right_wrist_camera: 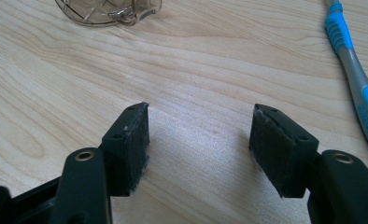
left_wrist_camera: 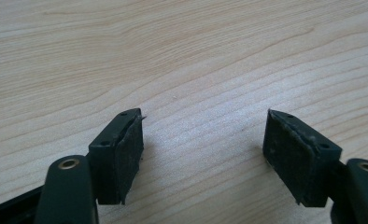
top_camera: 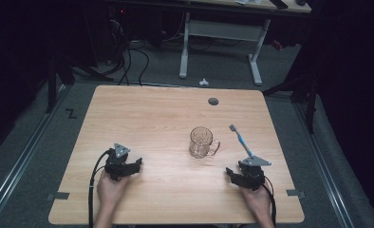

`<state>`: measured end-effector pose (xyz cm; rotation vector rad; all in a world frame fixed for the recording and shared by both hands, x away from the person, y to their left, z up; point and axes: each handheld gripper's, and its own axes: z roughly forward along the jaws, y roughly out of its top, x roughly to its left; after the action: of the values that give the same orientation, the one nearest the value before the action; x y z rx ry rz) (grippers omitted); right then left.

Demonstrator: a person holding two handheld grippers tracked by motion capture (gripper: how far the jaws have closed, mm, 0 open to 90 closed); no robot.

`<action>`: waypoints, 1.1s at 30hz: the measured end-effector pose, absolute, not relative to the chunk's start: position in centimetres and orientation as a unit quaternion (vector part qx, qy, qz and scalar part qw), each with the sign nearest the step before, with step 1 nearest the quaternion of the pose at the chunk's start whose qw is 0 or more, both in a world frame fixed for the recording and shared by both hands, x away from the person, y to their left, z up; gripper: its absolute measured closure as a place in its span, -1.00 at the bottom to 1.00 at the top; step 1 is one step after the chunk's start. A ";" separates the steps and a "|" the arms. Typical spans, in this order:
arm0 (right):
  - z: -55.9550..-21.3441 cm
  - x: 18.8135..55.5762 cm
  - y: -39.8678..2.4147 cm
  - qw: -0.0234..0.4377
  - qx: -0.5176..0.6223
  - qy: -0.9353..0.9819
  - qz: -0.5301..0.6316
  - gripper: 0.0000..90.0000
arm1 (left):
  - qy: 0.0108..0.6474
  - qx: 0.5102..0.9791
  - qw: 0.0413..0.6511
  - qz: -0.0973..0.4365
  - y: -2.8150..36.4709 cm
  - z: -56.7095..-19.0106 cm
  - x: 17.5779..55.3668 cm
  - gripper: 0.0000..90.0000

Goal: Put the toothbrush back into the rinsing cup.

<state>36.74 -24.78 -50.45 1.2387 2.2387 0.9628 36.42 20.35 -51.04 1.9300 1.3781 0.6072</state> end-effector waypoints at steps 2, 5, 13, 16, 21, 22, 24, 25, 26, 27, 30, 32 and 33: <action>-50.4 36.7 -24.8 0.202 0.444 0.802 0.345 -0.15 | 0.530 0.741 0.340 0.233 20.4 -51.0 36.4 -0.34; -50.4 36.7 -24.8 0.202 0.444 0.802 0.345 -0.15 | 0.530 0.741 0.340 0.233 20.4 -51.0 36.4 -0.34; -50.4 36.8 -24.8 0.202 0.445 0.801 0.345 -0.14 | 0.530 0.740 0.343 0.231 20.4 -51.0 36.4 -0.35; -50.4 36.8 -24.8 0.202 0.444 0.801 0.345 -0.11 | 0.530 0.741 0.342 0.230 20.5 -51.0 36.4 -0.35; -50.4 36.7 -24.8 0.202 0.442 0.802 0.346 -0.08 | 0.530 0.741 0.343 0.230 20.5 -51.0 36.4 -0.35; -50.4 36.7 -24.8 0.202 0.442 0.802 0.346 -0.08 | 0.530 0.741 0.343 0.230 20.5 -51.0 36.4 -0.35; -50.4 36.7 -24.8 0.201 0.442 0.802 0.348 -0.04 | 0.530 0.741 0.342 0.231 20.4 -51.0 36.4 -0.35; -50.4 36.7 -24.8 0.201 0.443 0.802 0.348 -0.04 | 0.530 0.741 0.342 0.231 20.4 -51.0 36.4 -0.35; -50.4 36.7 -24.8 0.202 0.444 0.801 0.348 -0.01 | 0.530 0.741 0.342 0.231 20.4 -51.0 36.4 -0.35; -50.4 36.7 -24.8 0.202 0.444 0.801 0.348 -0.01 | 0.530 0.741 0.341 0.231 20.4 -51.0 36.4 -0.35; -50.4 36.6 -24.7 0.205 0.446 0.799 0.348 0.07 | 0.530 0.741 0.342 0.231 20.4 -51.0 36.4 -0.35; -50.4 36.7 -24.7 0.208 0.447 0.798 0.347 0.10 | 0.530 0.741 0.342 0.231 20.4 -51.0 36.4 -0.35; -50.4 36.7 -24.7 0.208 0.447 0.798 0.347 0.10 | 0.530 0.741 0.342 0.230 20.5 -51.0 36.4 -0.35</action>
<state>36.66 -24.71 -50.42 1.2441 2.2212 0.9655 36.43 20.45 -51.02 1.9268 1.3783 0.5992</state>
